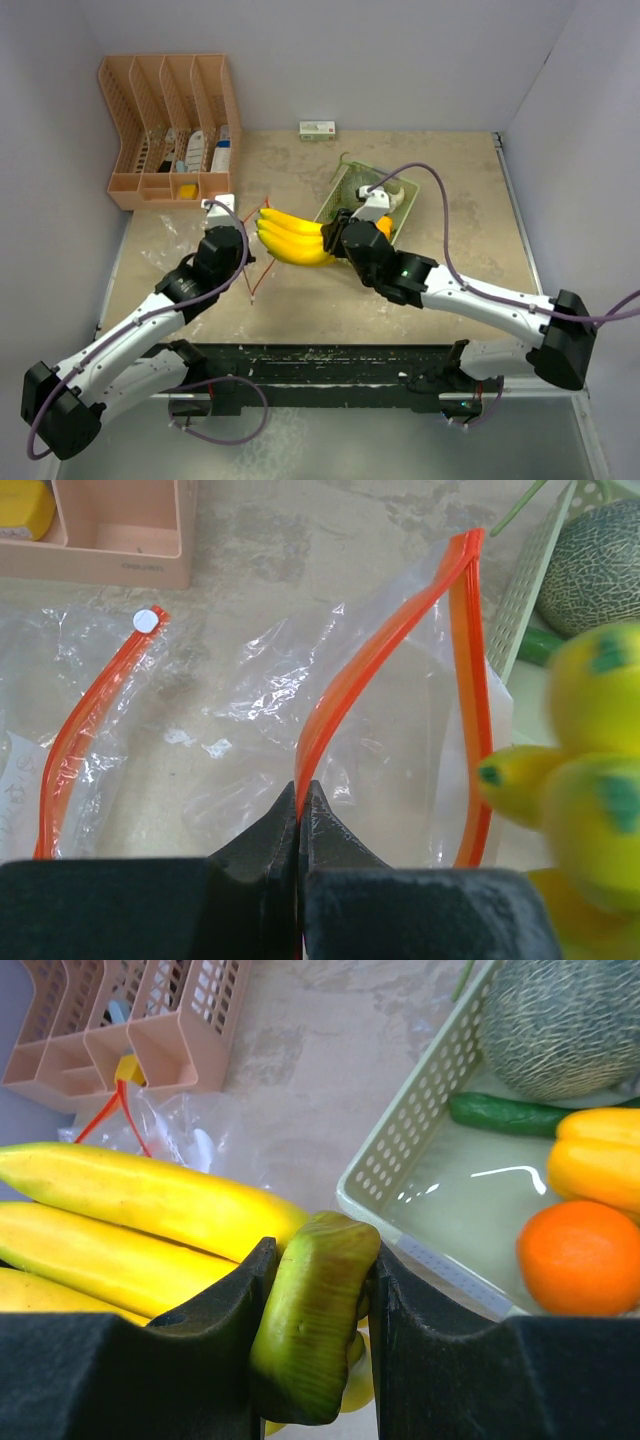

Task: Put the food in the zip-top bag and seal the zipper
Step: Place the fake fruit at the center of the board.

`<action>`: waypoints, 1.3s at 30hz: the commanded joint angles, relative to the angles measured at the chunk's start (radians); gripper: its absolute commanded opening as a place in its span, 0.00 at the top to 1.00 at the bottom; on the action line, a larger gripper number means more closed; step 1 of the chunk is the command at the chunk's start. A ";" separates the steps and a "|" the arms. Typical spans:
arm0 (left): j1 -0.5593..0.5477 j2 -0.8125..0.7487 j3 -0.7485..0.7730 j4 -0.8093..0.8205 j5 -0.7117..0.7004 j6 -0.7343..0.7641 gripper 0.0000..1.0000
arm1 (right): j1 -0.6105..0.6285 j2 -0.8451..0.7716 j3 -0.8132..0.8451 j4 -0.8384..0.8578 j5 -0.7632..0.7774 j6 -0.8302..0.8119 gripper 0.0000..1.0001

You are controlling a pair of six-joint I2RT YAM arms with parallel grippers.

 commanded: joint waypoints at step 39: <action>0.005 -0.010 0.037 0.113 0.106 -0.030 1.00 | 0.005 0.299 0.164 0.082 -0.023 -0.013 1.00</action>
